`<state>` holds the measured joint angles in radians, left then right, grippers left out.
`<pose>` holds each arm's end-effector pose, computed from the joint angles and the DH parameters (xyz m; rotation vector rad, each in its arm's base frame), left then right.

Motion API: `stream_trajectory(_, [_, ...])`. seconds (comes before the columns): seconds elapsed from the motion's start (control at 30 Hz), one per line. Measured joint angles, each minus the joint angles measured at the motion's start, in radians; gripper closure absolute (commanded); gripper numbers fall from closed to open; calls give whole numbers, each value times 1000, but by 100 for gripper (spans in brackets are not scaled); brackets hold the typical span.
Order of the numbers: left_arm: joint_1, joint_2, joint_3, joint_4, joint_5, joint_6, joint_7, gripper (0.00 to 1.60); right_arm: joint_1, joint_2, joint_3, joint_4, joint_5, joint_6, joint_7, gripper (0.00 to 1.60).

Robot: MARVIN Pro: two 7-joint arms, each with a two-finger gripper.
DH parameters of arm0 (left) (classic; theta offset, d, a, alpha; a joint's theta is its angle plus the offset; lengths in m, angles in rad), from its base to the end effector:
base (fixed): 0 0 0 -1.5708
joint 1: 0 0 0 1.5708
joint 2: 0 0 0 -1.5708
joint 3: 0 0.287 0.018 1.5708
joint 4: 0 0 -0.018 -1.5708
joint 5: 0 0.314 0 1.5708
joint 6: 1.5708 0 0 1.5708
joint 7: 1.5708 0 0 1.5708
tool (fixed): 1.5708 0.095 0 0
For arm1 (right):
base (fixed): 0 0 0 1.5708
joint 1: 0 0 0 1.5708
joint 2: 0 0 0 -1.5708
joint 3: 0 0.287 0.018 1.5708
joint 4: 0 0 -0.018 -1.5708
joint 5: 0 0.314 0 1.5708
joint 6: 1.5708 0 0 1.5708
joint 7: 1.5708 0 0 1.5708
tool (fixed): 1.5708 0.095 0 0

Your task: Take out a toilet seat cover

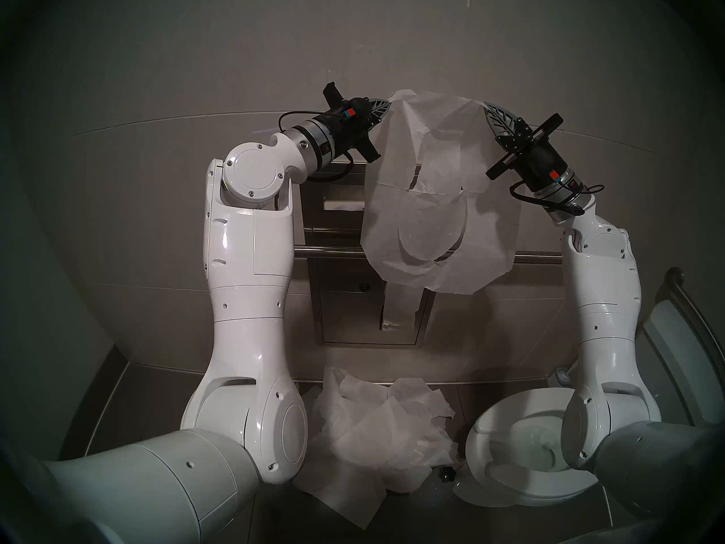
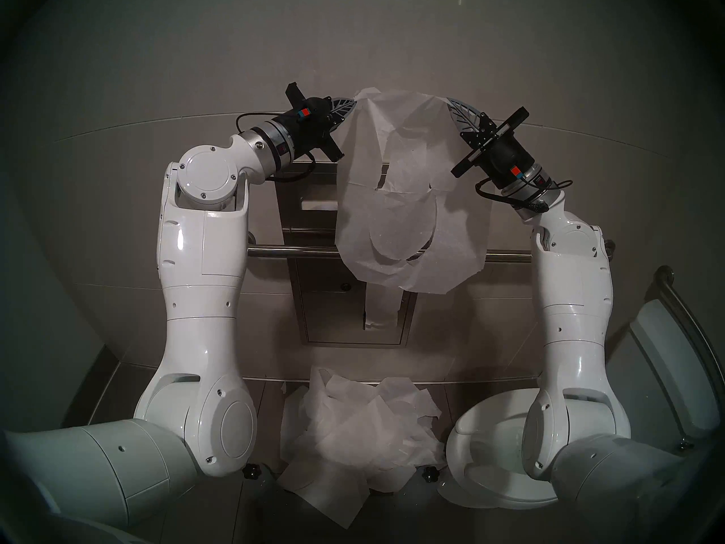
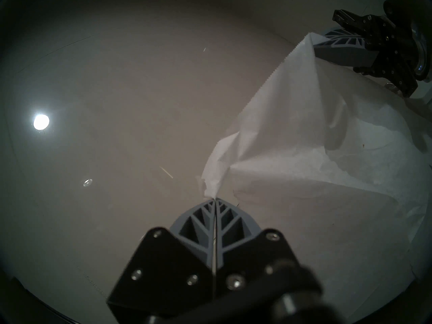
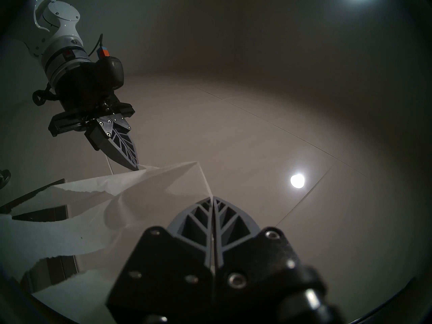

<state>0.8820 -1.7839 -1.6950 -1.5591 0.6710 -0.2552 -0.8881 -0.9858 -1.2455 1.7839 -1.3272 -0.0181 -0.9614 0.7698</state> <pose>0.5155 -0.0906 -0.0052 -1.1899 1.4022 -2.4065 0.4868 -0.1194 -0.0552 0.5158 1.2215 2.5527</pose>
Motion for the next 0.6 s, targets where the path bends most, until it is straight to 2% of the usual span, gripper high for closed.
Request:
stream_trajectory(0.33, [0,-4,0,-2,0,-5,1,160,-2,-1,4,6,4,0,2,160])
stream_trajectory(0.37, [0,-4,0,-2,0,-5,2,59,-2,-1,4,7,4,0,2,156])
stream_trajectory(0.6, [2,-7,1,-7,11,-4,8,59,-7,-5,16,11,12,0,-1,160])
